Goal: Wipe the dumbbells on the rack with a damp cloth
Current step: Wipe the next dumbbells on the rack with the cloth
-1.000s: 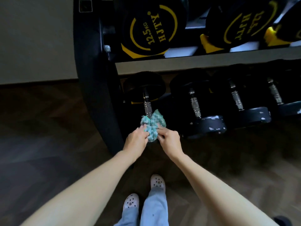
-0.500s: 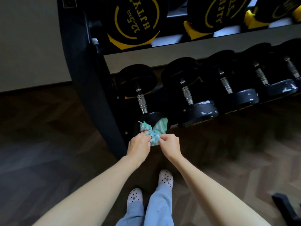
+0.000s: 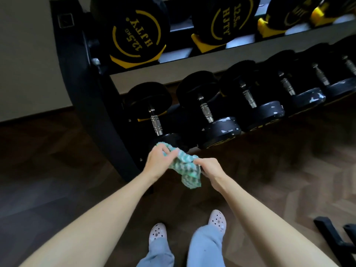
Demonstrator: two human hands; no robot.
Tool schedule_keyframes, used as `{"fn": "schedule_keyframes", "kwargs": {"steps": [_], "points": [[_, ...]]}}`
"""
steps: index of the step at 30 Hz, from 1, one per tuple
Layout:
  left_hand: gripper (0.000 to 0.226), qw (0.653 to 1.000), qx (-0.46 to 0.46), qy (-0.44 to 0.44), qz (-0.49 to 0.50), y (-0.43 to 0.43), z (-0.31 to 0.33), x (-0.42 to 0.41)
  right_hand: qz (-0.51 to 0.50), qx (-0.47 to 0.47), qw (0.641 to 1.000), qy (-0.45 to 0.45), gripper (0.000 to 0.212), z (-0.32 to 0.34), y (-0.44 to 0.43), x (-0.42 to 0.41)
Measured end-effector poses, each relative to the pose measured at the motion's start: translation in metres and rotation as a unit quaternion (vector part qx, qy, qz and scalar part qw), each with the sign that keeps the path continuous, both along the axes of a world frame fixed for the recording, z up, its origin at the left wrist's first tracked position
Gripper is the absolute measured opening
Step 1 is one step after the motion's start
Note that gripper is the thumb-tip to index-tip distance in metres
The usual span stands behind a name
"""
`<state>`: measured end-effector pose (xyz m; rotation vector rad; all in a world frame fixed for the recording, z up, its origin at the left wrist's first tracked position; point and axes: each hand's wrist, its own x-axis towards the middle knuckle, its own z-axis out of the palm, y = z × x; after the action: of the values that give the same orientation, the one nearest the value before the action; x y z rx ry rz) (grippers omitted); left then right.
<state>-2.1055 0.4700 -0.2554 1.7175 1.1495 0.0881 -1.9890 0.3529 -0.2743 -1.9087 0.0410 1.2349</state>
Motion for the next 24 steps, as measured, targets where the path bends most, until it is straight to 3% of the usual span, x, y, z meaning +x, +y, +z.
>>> {"fn": "schedule_keyframes", "kwargs": {"steps": [3, 7, 8, 12, 15, 16, 20, 24], "points": [[0.019, 0.997, -0.001, -0.051, 0.061, 0.007, 0.016, 0.024, 0.003, 0.112, 0.993, 0.04, 0.009, 0.015, -0.001, 0.028], [0.02, 0.987, -0.018, -0.125, 0.099, 0.007, 0.029, 0.058, 0.106, 0.16, 0.976, 0.102, 0.06, 0.022, -0.003, 0.067], [0.02, 0.986, -0.021, -0.131, 0.099, 0.005, 0.032, 0.066, 0.143, 0.157, 0.97, 0.122, 0.063, 0.026, -0.007, 0.076], [0.021, 0.993, 0.018, -0.092, 0.066, -0.006, 0.031, 0.099, 0.229, 0.174, 0.94, 0.182, 0.039, 0.045, -0.027, 0.115], [0.014, 0.999, 0.025, 0.024, -0.002, -0.021, 0.022, 0.125, 0.264, 0.202, 0.922, 0.199, 0.04, 0.053, -0.042, 0.144], [0.019, 0.999, 0.007, 0.045, -0.008, -0.028, 0.022, 0.134, 0.281, 0.198, 0.92, 0.19, 0.044, 0.054, -0.046, 0.154], [0.052, 0.978, -0.207, -0.012, 0.011, -0.061, 0.042, 0.169, 0.281, 0.205, 0.92, 0.18, 0.044, 0.058, -0.06, 0.195], [0.027, 0.971, -0.215, 0.018, -0.103, -0.076, 0.05, 0.196, 0.287, 0.173, 0.94, 0.064, 0.028, 0.06, -0.07, 0.228]]}}
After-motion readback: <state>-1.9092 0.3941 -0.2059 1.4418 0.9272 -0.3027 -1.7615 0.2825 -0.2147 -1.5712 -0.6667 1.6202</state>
